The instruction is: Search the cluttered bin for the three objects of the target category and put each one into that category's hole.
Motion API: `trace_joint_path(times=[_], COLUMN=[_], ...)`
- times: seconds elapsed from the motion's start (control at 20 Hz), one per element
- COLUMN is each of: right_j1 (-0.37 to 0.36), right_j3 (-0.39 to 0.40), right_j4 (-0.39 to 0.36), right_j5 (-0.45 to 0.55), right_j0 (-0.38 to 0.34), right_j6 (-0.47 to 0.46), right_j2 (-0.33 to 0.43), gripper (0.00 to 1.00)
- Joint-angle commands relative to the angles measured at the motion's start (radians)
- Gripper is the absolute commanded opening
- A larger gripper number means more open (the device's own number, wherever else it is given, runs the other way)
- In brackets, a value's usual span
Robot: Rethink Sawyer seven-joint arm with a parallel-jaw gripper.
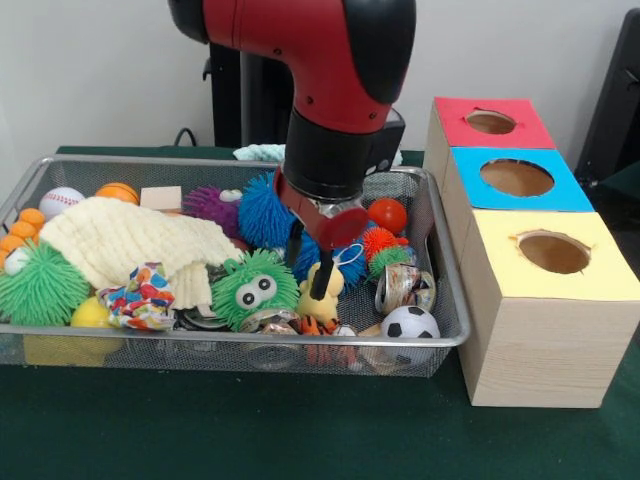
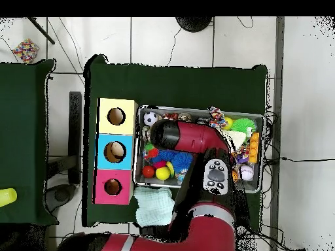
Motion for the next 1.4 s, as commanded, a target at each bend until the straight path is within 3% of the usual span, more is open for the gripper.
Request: trace_joint_path(times=[0.05, 0.4, 0.6, 0.85, 1.0, 1.2, 1.4], right_j1=[0.081, -0.042, -0.125, -0.167, -0.168, -0.160, -0.167], right_j3=[-0.098, -0.094, -0.071, -0.125, -0.171, -0.282, -0.365], right_j4=[-0.030, -0.038, -0.012, -0.041, -0.042, -0.067, -0.108], right_j5=[-0.064, 0.113, 0.214, 0.259, 0.318, 0.479, 0.518], right_j0=[0.049, 0.064, 0.031, 0.037, 0.034, 0.016, 0.011], right_j6=[0.029, -0.050, -0.110, -0.124, -0.146, -0.254, -0.312], right_j2=[0.059, 0.042, 0.091, 0.062, 0.086, 0.126, 0.134], gripper=[1.00, 1.00, 1.00, 1.00, 1.00, 1.00, 1.00])
